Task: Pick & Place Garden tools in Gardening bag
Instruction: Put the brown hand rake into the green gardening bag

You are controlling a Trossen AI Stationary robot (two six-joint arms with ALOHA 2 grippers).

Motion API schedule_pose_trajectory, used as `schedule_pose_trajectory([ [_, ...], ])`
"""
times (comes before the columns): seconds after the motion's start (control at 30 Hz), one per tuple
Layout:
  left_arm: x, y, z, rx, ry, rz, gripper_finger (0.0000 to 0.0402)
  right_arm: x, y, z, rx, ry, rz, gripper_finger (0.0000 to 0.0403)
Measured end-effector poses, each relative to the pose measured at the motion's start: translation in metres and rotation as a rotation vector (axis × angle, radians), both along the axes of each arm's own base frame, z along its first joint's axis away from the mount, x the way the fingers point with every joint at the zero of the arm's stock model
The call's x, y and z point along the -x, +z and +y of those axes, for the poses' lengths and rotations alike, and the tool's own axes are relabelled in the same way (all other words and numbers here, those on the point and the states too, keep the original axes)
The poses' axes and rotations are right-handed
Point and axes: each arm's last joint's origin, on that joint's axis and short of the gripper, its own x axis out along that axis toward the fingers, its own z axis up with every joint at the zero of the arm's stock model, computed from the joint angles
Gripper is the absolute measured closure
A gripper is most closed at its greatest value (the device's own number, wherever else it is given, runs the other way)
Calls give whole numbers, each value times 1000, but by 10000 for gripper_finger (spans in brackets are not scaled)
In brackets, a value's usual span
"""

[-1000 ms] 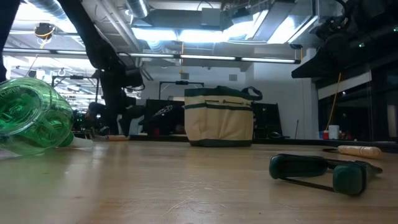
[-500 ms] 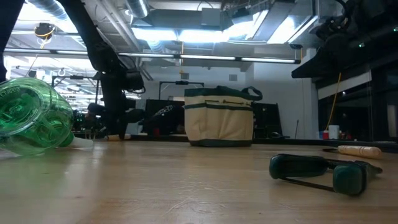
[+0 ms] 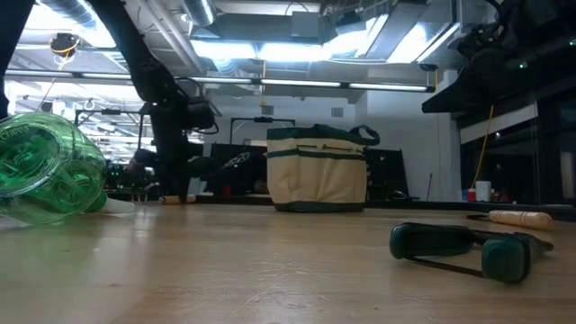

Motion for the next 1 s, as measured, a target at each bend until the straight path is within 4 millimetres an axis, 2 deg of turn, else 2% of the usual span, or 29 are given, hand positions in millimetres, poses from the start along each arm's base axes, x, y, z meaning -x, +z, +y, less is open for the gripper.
schedule_pose_trajectory([
  [0.53,-34,10,-12,-108,-80,-109,342,0,0,0,0,0,0,217],
  [0.73,-47,34,-16,-182,-103,-159,342,0,0,0,0,0,0,217],
  [1.0,-72,79,-37,-327,-163,-250,342,0,0,0,1,-3,0,217],
])
